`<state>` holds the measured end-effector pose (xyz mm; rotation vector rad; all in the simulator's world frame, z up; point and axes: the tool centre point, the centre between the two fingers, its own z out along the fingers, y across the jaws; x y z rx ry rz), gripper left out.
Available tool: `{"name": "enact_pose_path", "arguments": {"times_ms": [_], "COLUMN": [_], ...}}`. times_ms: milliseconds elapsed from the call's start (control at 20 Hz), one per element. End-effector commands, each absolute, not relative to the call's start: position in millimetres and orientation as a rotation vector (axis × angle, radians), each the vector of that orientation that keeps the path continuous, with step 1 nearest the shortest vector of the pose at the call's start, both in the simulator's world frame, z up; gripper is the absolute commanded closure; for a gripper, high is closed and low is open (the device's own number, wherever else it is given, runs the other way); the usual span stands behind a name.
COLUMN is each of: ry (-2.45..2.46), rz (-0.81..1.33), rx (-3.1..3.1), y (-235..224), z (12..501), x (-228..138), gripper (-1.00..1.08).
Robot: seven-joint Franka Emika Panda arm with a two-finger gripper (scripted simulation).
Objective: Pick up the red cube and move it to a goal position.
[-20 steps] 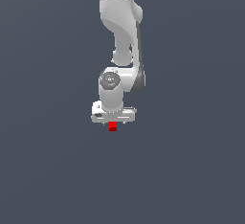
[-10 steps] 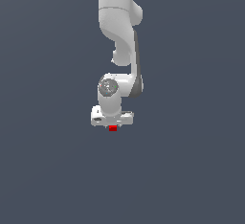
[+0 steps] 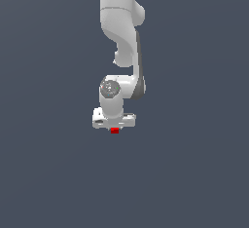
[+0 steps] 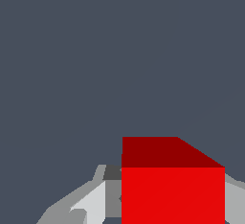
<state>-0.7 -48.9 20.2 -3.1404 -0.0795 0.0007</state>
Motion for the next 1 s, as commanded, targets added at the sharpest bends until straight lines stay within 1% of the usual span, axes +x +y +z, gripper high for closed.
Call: {"name": "enact_pose_path", "arguments": {"times_ms": [0, 200, 450, 650, 950], "ry": [-0.080, -0.080, -0.080, -0.080, -0.080], "rz": [0.001, 0.001, 0.001, 0.001, 0.001], "rx": [-3.141, -3.141, -3.141, -3.141, -3.141], "y": [-48.8, -50.1, -53.9, -58.6, -67.5], "z": [20.4, 28.8, 54.5, 85.9, 145.7], "x": [-0.5, 1.0, 5.5, 11.2, 22.8], "gripper": [1.08, 1.08, 1.08, 1.08, 1.08]}}
